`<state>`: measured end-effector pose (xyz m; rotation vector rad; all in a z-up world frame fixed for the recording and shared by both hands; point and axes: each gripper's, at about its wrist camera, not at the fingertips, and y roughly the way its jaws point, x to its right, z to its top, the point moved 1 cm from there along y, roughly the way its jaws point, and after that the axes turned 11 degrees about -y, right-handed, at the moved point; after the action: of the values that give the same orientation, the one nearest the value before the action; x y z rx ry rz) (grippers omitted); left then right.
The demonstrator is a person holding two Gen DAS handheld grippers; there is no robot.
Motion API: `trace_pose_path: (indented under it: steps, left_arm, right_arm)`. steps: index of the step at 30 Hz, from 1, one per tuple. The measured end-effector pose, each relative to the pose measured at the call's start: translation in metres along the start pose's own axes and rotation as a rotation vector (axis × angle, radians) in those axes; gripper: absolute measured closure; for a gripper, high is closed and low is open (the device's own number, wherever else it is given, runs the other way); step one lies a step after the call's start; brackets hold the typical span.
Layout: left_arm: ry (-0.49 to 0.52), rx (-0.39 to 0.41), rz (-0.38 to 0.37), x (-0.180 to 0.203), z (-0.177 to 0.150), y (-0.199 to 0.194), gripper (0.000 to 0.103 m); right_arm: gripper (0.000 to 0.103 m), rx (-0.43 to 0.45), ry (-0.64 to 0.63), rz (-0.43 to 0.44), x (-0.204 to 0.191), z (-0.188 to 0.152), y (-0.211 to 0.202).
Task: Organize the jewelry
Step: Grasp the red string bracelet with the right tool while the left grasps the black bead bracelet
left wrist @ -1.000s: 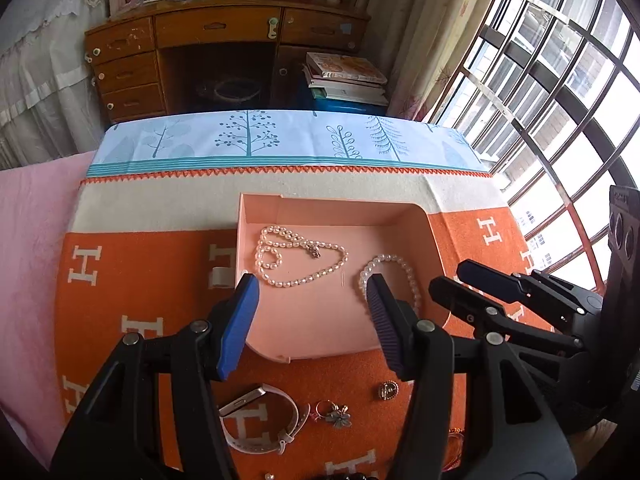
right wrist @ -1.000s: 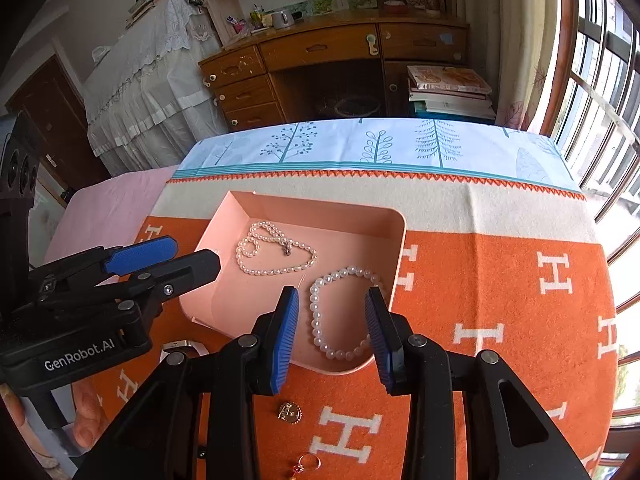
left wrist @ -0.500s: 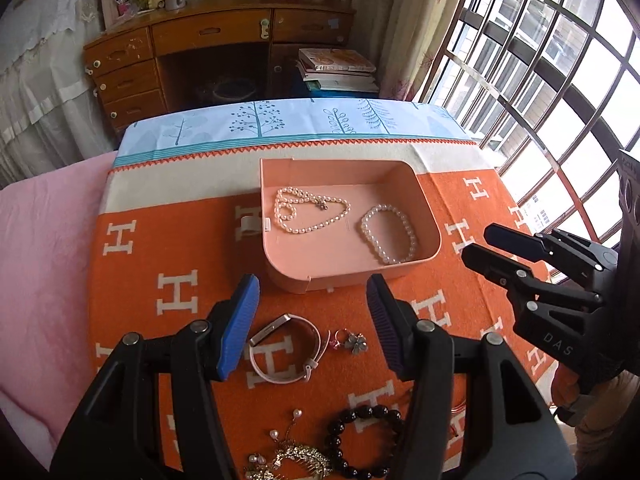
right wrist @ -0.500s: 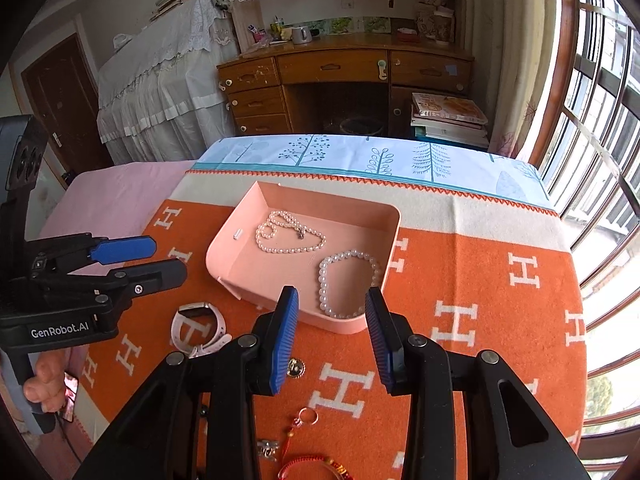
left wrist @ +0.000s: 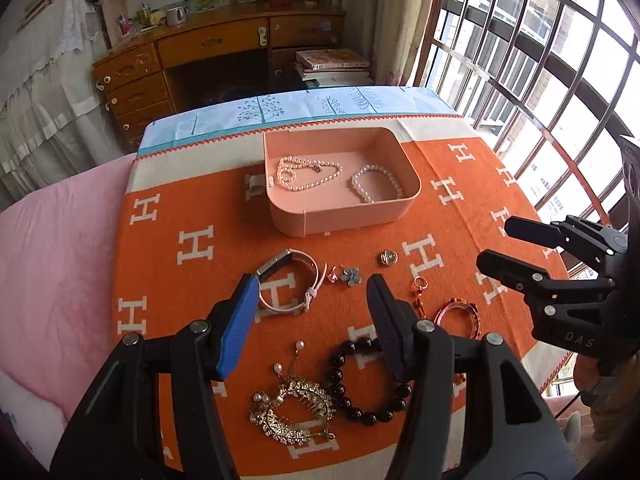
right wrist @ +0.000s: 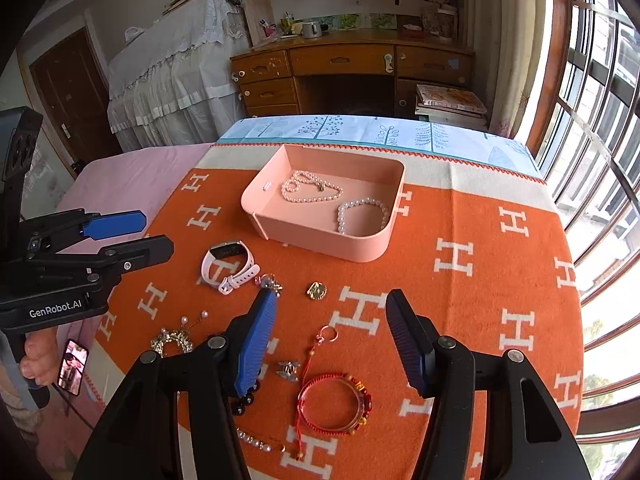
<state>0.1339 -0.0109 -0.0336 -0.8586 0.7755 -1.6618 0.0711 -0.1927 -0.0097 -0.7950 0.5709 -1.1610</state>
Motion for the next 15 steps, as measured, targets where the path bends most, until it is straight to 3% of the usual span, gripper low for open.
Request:
trace_pose_path:
  steps: [8, 11, 15]
  left_arm:
    - [0.024, -0.083, -0.008, -0.003, -0.037, 0.028, 0.051]
    - [0.029, -0.122, -0.011, -0.005, -0.047, 0.042, 0.057]
    - [0.043, -0.160, -0.016, -0.006, -0.058, 0.056, 0.059]
  right_arm:
    - [0.045, -0.013, 0.026, 0.011, -0.003, -0.040, -0.004]
    - [0.045, -0.035, 0.034, 0.011, -0.001, -0.052, 0.004]
    - [0.045, -0.066, 0.064, 0.025, 0.003, -0.067, 0.017]
